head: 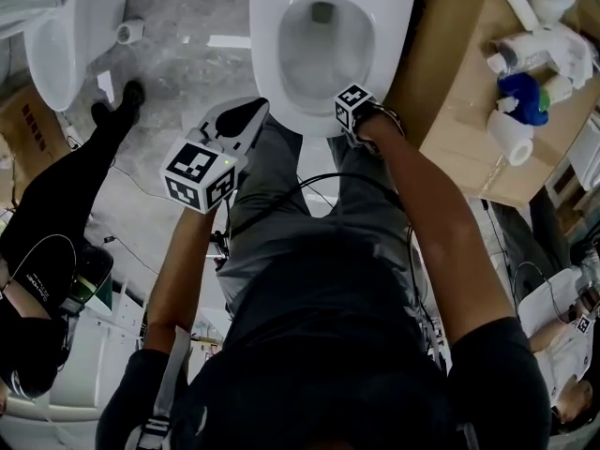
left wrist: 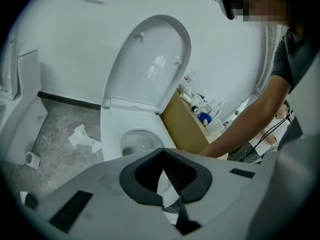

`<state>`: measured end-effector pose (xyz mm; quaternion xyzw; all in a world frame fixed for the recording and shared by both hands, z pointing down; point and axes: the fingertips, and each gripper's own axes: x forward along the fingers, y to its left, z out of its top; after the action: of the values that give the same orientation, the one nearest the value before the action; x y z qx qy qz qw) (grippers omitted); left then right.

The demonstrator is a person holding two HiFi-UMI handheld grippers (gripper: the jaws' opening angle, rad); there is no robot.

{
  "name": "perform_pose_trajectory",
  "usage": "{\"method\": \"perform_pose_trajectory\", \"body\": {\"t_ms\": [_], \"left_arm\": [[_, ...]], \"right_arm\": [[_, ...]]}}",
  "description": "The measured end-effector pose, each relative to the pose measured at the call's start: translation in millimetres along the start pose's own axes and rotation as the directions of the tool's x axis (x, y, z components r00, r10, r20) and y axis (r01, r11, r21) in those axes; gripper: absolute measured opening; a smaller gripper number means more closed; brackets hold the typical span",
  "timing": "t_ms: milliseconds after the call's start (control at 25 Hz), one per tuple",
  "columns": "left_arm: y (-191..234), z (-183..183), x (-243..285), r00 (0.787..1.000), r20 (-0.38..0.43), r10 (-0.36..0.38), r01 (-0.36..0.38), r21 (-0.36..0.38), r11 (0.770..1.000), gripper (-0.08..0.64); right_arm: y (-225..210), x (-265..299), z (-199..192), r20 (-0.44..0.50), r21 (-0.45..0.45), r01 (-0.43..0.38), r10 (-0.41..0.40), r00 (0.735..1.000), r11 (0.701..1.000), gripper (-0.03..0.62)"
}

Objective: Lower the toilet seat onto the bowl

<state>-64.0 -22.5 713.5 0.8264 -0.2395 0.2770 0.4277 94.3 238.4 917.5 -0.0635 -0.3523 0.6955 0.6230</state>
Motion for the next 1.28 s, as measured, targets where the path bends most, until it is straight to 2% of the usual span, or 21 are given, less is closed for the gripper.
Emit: {"method": "perform_pose_trajectory", "body": {"t_ms": [440, 560, 640, 760, 840, 920, 1000, 1080, 1120, 1200, 1280], "left_arm": [[6.2, -9.1, 9.4, 0.999, -0.028, 0.027, -0.027, 0.004, 1.0, 0.005], [3.5, -15.8, 10.3, 0.999, -0.043, 0.031, -0.031, 0.006, 0.999, 0.005], [2.4, -20.7, 12.4, 0.998, -0.053, 0.031, -0.03, 0.011, 0.999, 0.005], [1.4, -31.7, 19.3, 0.997, -0.076, 0.033, -0.032, 0.014, 0.999, 0.005], [-2.1, -37.2, 24.8, 0.996, -0.085, 0.027, -0.026, 0.013, 1.0, 0.005], [-5.5, -38.6, 30.5, 0.996, -0.09, 0.017, -0.015, 0.021, 1.0, 0.005], [-10.0, -39.6, 34.3, 0.995, -0.097, 0.005, -0.002, 0.03, 1.0, 0.005], [-13.1, -42.8, 35.0, 0.994, -0.109, -0.004, 0.007, 0.028, 1.0, 0.005], [-13.5, -44.6, 34.0, 0.993, -0.117, -0.004, 0.007, 0.024, 1.0, 0.005], [-15.0, -47.2, 27.5, 0.992, -0.127, 0.001, -0.001, 0.004, 1.0, 0.005], [-18.9, -43.1, 17.3, 0.993, -0.121, 0.001, -0.004, -0.024, 1.0, 0.005]], "right_arm": [[-19.1, 8.3, 26.0, 0.048, 0.009, 0.015, -0.016, 0.999, 1.0, 0.008], [-26.8, 13.2, 34.7, 0.077, -0.004, 0.048, -0.048, 0.996, 0.999, 0.008], [-33.5, 15.7, 45.4, 0.136, -0.009, 0.085, -0.083, 0.987, 0.996, 0.008], [-43.8, 19.5, 61.1, 0.243, -0.016, 0.15, -0.141, 0.96, 0.989, 0.008], [-48.6, 23.8, 65.9, 0.277, -0.027, 0.182, -0.167, 0.946, 0.983, 0.008], [-47.8, 20.6, 66.2, 0.286, -0.035, 0.183, -0.165, 0.944, 0.983, 0.008], [-39.7, 13.8, 65.0, 0.314, -0.041, 0.146, -0.126, 0.941, 0.988, 0.008], [-17.7, 6.5, 64.2, 0.381, -0.023, 0.022, -0.011, 0.925, 1.0, 0.008], [-2.5, 2.6, 62.6, 0.418, 0.008, -0.078, 0.068, 0.906, 0.997, 0.009], [26.3, -2.5, 54.6, 0.487, 0.074, -0.246, 0.181, 0.855, 0.966, 0.009], [45.5, -7.0, 41.9, 0.549, 0.097, -0.284, 0.187, 0.814, 0.954, 0.009]]}}
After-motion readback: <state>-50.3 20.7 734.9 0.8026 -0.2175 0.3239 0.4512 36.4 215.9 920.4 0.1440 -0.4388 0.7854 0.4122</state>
